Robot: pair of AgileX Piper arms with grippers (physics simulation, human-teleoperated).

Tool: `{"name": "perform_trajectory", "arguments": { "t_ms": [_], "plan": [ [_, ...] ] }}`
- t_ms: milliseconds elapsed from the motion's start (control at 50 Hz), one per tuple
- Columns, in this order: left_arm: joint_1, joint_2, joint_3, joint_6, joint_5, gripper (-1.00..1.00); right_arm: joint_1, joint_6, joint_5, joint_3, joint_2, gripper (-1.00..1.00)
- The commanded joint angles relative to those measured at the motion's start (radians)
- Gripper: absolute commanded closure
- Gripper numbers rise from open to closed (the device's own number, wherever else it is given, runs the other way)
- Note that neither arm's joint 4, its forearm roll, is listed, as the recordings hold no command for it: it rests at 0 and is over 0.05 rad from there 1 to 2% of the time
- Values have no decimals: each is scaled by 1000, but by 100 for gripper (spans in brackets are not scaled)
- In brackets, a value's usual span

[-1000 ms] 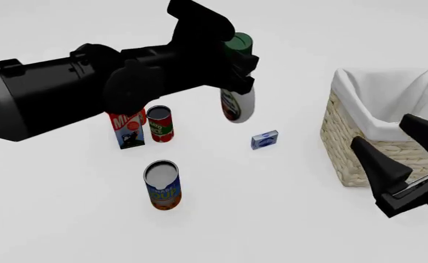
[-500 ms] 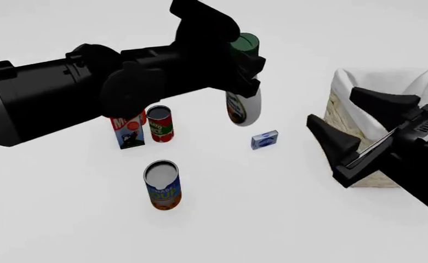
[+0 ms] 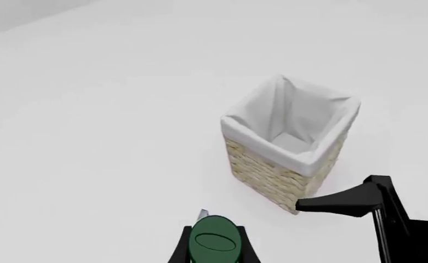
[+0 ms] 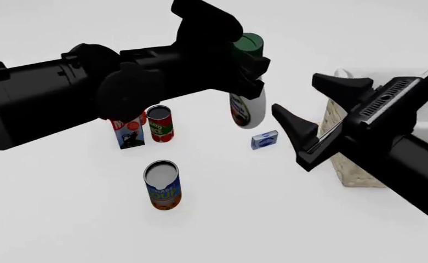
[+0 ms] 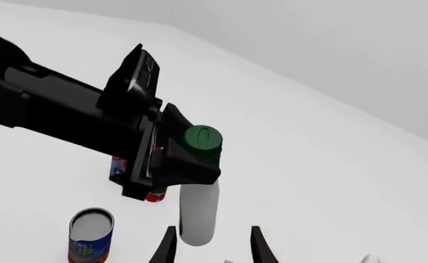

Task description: Pick the salad dressing and place it in the basket.

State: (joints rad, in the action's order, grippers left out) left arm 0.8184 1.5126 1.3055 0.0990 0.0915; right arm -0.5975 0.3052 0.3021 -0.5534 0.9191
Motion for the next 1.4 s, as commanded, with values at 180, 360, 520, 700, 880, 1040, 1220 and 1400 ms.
{"name": "perform_trajectory", "arguments": {
  "t_ms": [180,360,520,700,880,1040,1220,1400],
  "plan": [
    [16,-16,8,2,2,100,-6,-6,93,1,106,-100],
    [28,-31,8,0,8,100,-13,-13,113,-5,136,-100],
    [32,-39,1,-5,6,100,-21,-14,135,-6,161,-100],
    [45,-49,-11,-4,3,100,-23,-13,151,-13,188,-100],
    [49,-53,-14,-5,2,100,-30,-9,163,-23,210,-100],
    [58,-58,-23,-9,-2,100,-32,-12,179,-28,233,-100],
    [69,-64,-23,-10,3,100,-36,-14,190,-32,251,-100],
    [72,-66,-27,-9,2,100,-31,-15,202,-41,275,-100]
  ]
}}
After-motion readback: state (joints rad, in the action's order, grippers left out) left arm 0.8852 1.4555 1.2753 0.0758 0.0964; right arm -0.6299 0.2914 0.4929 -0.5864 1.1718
